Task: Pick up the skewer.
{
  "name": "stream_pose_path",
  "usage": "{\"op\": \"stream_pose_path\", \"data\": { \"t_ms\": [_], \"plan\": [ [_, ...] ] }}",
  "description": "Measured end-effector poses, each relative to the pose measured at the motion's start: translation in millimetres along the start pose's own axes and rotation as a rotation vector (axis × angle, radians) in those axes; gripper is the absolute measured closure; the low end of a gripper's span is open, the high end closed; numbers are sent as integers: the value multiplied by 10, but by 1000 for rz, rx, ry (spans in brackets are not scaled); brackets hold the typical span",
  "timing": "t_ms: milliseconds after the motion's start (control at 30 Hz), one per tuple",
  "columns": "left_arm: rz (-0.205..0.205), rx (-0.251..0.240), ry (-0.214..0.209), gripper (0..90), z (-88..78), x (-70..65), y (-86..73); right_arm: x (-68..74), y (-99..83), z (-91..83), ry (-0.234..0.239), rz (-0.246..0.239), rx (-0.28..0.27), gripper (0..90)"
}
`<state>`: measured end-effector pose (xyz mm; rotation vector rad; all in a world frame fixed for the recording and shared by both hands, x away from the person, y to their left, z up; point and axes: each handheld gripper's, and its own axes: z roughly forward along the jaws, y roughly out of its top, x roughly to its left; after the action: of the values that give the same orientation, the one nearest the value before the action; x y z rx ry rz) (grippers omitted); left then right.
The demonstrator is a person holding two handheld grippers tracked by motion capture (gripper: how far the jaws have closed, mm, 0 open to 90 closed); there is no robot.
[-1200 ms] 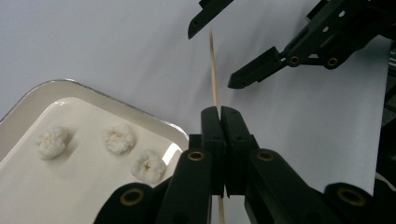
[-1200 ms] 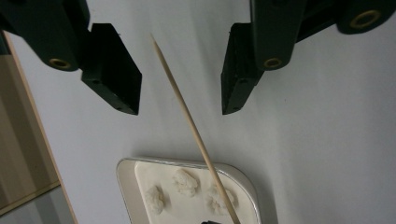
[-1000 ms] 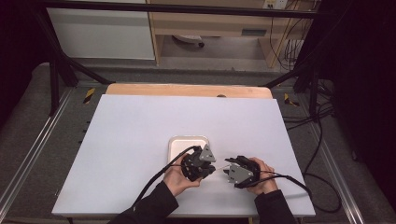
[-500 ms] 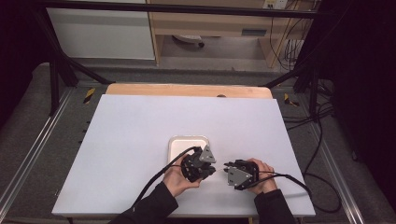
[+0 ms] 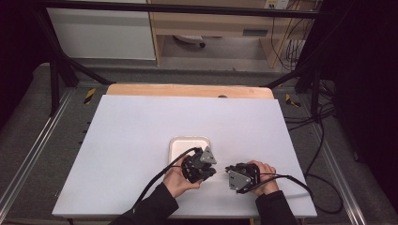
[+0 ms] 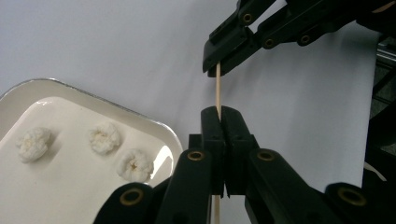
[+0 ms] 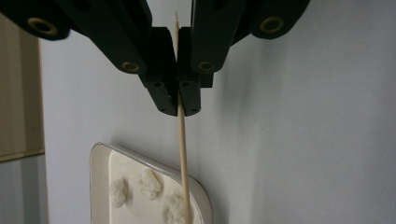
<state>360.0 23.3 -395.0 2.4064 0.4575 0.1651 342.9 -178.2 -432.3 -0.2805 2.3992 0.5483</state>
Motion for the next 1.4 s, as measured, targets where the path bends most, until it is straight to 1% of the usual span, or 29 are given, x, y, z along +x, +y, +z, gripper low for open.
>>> {"op": "stream_pose_path", "data": {
  "t_ms": [100,133,167,200,233,267,300,367,400,500,533,600,633,700,733,800,833,900,967,1033,1233,1300,1333,1367,1400],
  "plan": [
    [2,11,5,876,-6,4,0,7,25,4,9,-16,14,889],
    [0,25,7,855,-2,11,0,1,27,6,10,-24,18,890],
    [0,25,7,833,-2,11,0,1,27,6,10,-24,18,890],
    [-1,37,7,833,1,19,1,2,28,6,13,-25,22,890],
    [-3,46,8,810,4,24,3,1,30,7,14,-31,26,890],
    [-3,61,9,770,8,35,7,1,37,4,15,-38,35,890],
    [-6,79,2,770,16,45,11,1,37,4,15,-38,35,890],
    [7,120,12,747,30,60,21,-4,44,4,17,-54,42,890],
    [6,135,8,741,40,64,26,-4,51,2,15,-59,51,890],
    [11,169,-8,748,67,64,40,-4,58,1,16,-66,54,890],
    [15,185,-12,768,79,63,44,-2,68,7,17,-82,58,890],
    [23,205,-14,776,98,60,48,3,72,7,20,-79,59,890],
    [26,220,-20,800,124,56,51,-1,84,8,19,-99,64,890],
    [28,222,-23,821,138,53,50,0,96,6,17,-103,65,890],
    [35,236,-22,827,167,46,48,-2,102,4,14,-107,63,890],
    [36,242,-20,836,178,40,48,-4,108,1,10,-112,63,890],
    [35,247,-24,869,183,36,47,-6,117,-2,14,-117,66,889],
    [46,245,-26,878,187,27,47,-7,121,-2,13,-125,68,890],
    [57,255,-21,881,188,15,51,-7,125,-3,15,-129,69,889],
    [52,261,-19,883,191,2,51,-6,131,0,15,-133,65,889],
    [59,251,-5,885,181,-12,41,0,131,-9,1,-127,61,882],
    [65,237,4,885,164,-16,32,-3,126,-16,-1,-100,53,864],
    [65,237,4,886,164,-16,32,-3,126,-16,-1,-100,53,864],
    [61,230,8,885,141,-12,13,-20,116,-30,-7,-53,36,799],
    [61,226,13,885,126,-6,2,-28,110,-42,-17,-18,32,763]
  ]
}}
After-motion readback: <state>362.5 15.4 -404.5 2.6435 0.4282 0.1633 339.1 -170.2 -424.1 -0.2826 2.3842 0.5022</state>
